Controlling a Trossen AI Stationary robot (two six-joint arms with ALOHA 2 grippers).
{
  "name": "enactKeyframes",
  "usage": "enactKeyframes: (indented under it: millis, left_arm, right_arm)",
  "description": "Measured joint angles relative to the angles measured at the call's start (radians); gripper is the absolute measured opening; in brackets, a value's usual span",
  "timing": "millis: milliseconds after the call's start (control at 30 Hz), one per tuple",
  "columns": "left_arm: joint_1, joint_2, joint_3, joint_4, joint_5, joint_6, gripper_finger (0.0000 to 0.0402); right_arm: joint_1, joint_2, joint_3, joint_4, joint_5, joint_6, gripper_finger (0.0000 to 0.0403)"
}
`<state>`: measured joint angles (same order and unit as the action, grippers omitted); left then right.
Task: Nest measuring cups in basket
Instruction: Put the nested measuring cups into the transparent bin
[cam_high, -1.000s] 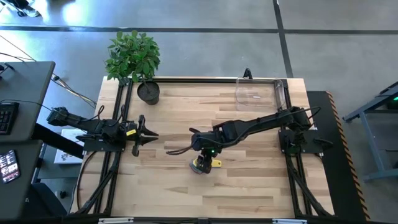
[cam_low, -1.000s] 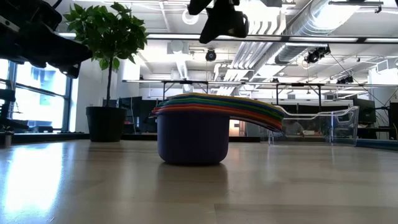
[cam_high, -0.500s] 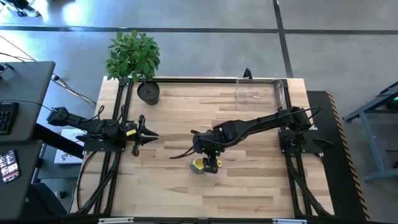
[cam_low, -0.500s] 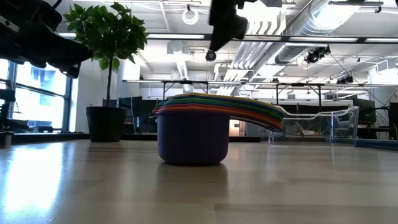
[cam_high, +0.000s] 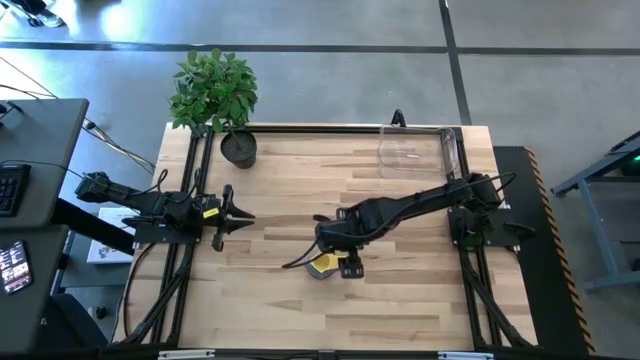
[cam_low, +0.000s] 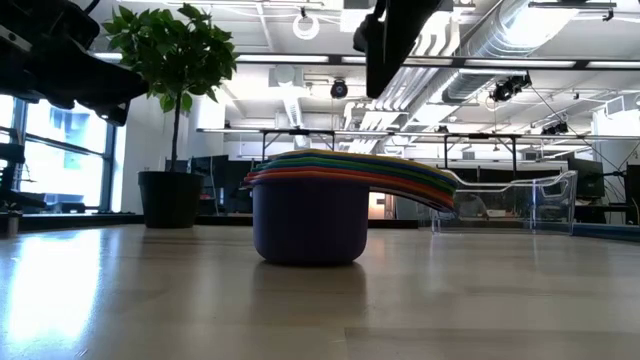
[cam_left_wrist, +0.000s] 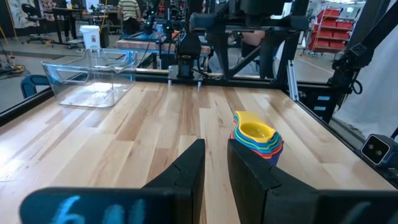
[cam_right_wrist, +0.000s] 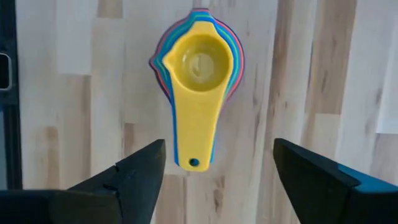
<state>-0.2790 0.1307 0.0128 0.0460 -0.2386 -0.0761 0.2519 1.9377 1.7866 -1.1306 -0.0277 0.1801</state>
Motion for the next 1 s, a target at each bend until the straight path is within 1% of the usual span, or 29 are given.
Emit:
enactKeyframes:
  millis: [133,367,433,567,800,1000]
  left_arm:
    - [0.0,0.0,0.0,0.0,0.0,0.0,0.006]
    - [0.0,0.0,0.0,0.0,0.0,0.0,0.006]
    - [0.0,0.0,0.0,0.0,0.0,0.0,0.006]
    - [0.0,0.0,0.0,0.0,0.0,0.0,0.006]
    - [0.0,0.0,0.0,0.003,0.0,0.0,0.006]
    - [0.0,0.0,0.0,0.003,0.0,0.0,0.006]
  right_arm:
    - [0.002,0.0,0.0,-0.003,0.016,-0.001,0.0293]
    - [0.026,0.0,-0.013,0.032,0.08,0.003,0.0293]
    - [0.027,-0.002,-0.06,0.09,0.072,0.026,0.0293]
    - [0.025,-0.002,-0.147,0.19,0.019,0.047,0.0293]
    - [0.026,-0.004,-0.209,0.261,0.014,0.054,0.0293]
    - [0.034,-0.004,-0.268,0.352,0.002,0.097,0.0293]
